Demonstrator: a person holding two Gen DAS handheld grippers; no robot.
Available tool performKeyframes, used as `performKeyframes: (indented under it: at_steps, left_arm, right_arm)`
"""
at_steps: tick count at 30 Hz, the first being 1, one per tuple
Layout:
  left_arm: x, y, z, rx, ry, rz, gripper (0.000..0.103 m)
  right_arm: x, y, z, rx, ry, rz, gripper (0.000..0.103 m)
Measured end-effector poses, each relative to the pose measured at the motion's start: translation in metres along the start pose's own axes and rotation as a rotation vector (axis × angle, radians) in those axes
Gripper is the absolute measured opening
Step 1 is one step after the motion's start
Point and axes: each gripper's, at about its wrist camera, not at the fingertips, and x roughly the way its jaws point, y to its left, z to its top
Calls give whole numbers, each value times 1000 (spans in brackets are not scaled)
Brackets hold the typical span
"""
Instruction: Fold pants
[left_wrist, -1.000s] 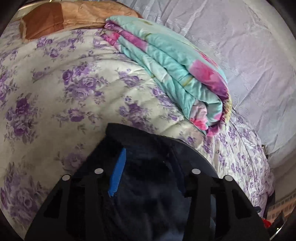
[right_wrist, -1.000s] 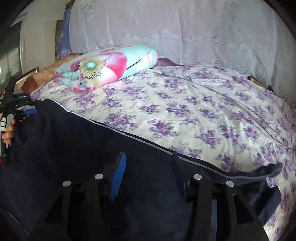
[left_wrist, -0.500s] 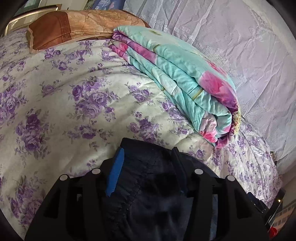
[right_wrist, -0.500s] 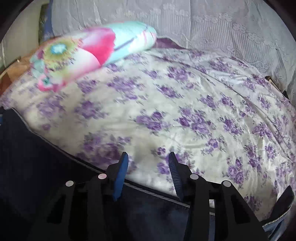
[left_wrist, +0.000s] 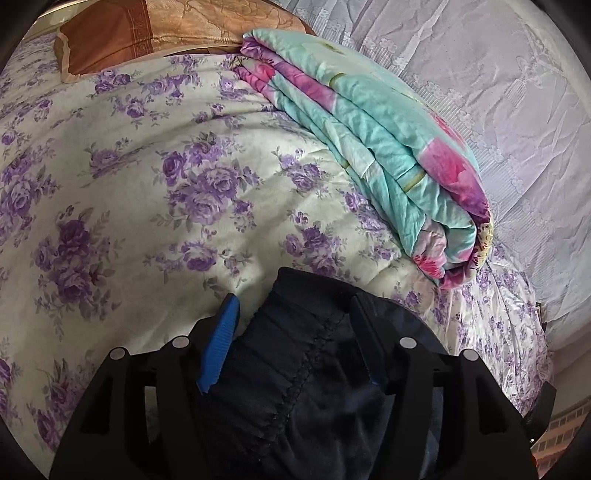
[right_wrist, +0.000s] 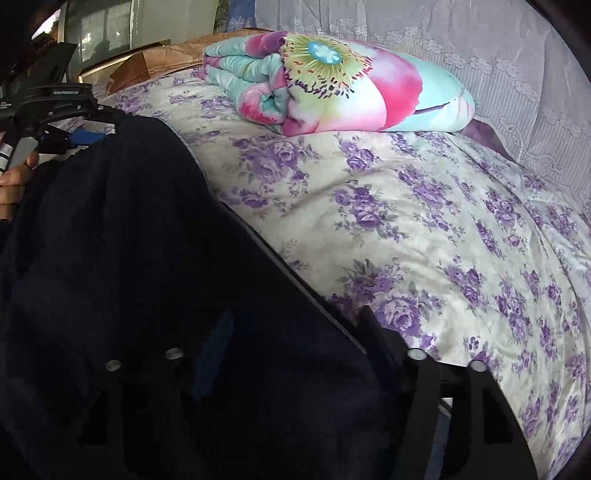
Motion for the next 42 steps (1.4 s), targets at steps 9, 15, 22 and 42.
performKeyframes:
  at_steps: [9,15,22,42]
  left_arm:
    - [-9,0,2,-15,-42,-14,64]
    - [-17,-14,-2,49,-67,-23,64]
    - [-23,-58,-27,266,-29,-144,75]
    - [29,-85,-50,478,4,153,98]
  right_arm:
    - [-17,-39,25,124,-86,-208,0]
    - [26,-68,20,213,17,-313,0]
    - [-55,-64,-11,294,-120,-224,10]
    - [-169,-195,-294,1201,-168,-299,76]
